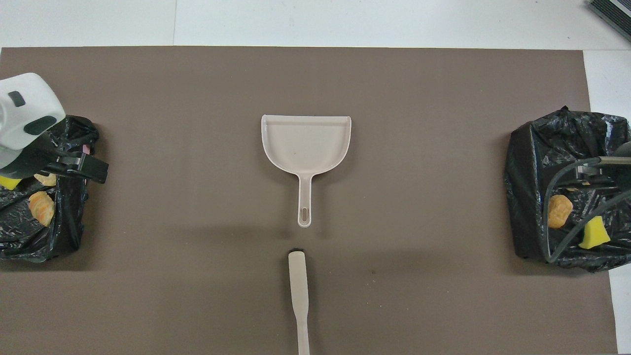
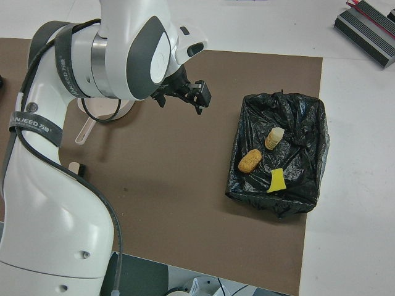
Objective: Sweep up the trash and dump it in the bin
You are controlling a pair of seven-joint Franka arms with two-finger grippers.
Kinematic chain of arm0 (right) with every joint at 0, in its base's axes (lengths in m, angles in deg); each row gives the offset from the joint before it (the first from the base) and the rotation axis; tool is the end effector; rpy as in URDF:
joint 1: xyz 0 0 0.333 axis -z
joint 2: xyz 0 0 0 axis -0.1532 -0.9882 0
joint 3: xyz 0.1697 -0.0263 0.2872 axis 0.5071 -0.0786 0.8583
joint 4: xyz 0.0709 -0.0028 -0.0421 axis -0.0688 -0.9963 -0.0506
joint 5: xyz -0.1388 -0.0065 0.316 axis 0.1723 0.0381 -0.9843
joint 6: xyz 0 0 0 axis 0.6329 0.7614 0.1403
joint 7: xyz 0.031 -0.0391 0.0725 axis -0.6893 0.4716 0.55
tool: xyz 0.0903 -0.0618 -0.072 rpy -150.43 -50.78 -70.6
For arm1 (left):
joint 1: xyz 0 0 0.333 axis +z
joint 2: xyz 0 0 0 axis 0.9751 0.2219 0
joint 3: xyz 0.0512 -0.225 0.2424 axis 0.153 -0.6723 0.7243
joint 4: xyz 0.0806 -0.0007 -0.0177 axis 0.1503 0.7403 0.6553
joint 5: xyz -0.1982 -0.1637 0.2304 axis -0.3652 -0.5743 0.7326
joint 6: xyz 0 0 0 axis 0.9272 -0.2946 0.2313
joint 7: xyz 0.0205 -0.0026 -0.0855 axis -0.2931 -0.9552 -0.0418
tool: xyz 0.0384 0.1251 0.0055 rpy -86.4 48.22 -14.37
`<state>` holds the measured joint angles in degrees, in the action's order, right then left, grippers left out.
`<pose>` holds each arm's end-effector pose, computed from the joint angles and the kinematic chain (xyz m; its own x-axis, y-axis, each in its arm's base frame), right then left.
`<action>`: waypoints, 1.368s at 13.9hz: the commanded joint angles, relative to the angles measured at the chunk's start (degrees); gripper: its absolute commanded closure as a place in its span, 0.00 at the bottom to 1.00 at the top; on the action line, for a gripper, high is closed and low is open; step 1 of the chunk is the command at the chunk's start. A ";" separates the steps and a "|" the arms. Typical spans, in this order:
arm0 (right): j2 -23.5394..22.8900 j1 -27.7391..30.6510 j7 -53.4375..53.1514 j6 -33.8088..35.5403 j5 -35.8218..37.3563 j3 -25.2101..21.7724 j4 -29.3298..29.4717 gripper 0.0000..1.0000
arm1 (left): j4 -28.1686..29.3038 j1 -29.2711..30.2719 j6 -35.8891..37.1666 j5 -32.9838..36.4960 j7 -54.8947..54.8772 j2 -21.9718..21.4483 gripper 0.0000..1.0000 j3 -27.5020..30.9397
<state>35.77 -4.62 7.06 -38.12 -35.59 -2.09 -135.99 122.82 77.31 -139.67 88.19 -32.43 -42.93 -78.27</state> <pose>0.4722 -0.0047 0.6178 0.9939 -0.1023 -0.0412 -0.1017 -0.9947 0.0159 0.5003 -0.0489 0.5948 0.9806 -0.1780 -0.0818 -0.1812 -0.9828 -0.0342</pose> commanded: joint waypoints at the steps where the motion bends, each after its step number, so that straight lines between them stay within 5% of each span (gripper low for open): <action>1: 1.17 0.91 -0.23 -0.25 -1.00 0.56 -1.28 0.00 | -1.27 1.02 3.10 -0.95 -1.10 -1.71 0.00 1.02; 4: 1.17 0.91 -0.23 -0.25 -1.00 0.47 -1.28 0.00 | -0.75 0.93 3.28 -5.78 1.18 -4.08 0.00 3.92; 19: 1.17 0.91 -0.23 -0.25 -1.00 0.56 -1.28 0.00 | -6.29 -0.12 7.41 -3.51 4.44 -5.76 0.00 2.87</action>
<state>35.77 -4.62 7.06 -38.12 -35.59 -2.09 -135.99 117.18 77.56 -133.47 83.93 -28.76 -48.35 -75.45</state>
